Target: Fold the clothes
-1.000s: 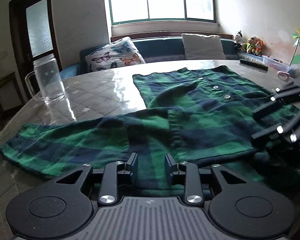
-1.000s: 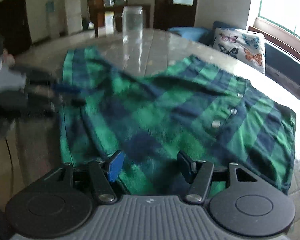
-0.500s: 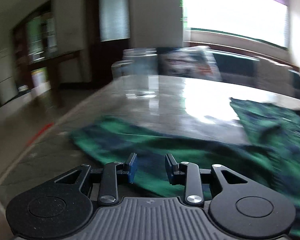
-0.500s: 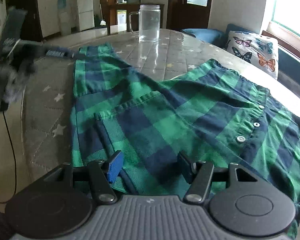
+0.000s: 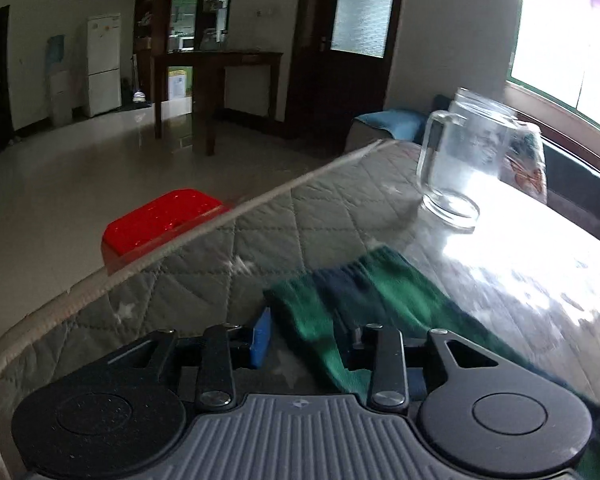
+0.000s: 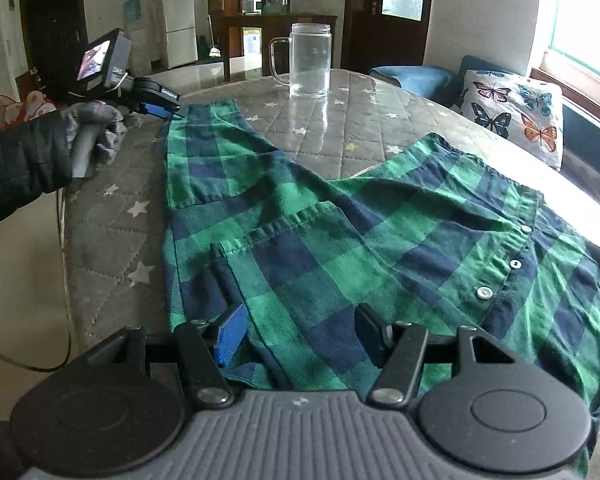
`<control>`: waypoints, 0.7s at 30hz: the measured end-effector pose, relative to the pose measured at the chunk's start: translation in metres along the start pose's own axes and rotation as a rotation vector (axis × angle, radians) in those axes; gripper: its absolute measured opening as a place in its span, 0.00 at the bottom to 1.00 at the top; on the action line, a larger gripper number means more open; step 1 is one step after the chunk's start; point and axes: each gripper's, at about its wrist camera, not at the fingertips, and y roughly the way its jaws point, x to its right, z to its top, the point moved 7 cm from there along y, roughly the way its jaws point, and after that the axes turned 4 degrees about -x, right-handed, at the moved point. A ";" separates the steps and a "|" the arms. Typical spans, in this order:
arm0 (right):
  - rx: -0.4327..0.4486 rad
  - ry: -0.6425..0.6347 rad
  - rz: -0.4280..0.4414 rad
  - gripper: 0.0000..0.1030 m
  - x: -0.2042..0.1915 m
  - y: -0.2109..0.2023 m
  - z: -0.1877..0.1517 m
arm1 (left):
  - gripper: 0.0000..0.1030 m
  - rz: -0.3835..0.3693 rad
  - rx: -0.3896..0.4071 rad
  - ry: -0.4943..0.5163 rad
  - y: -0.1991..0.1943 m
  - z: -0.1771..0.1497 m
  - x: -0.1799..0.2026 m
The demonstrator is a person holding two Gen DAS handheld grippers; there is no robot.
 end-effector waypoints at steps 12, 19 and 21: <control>0.036 0.068 0.007 0.59 0.010 -0.014 0.005 | 0.04 -0.134 0.094 -0.030 -0.039 0.006 0.020; 0.107 0.229 0.074 0.58 0.037 -0.040 0.015 | 0.04 -0.454 0.155 0.086 -0.138 -0.017 0.104; 0.138 0.282 0.097 0.58 0.046 -0.051 0.018 | 0.04 -0.537 0.150 0.136 -0.161 -0.034 0.130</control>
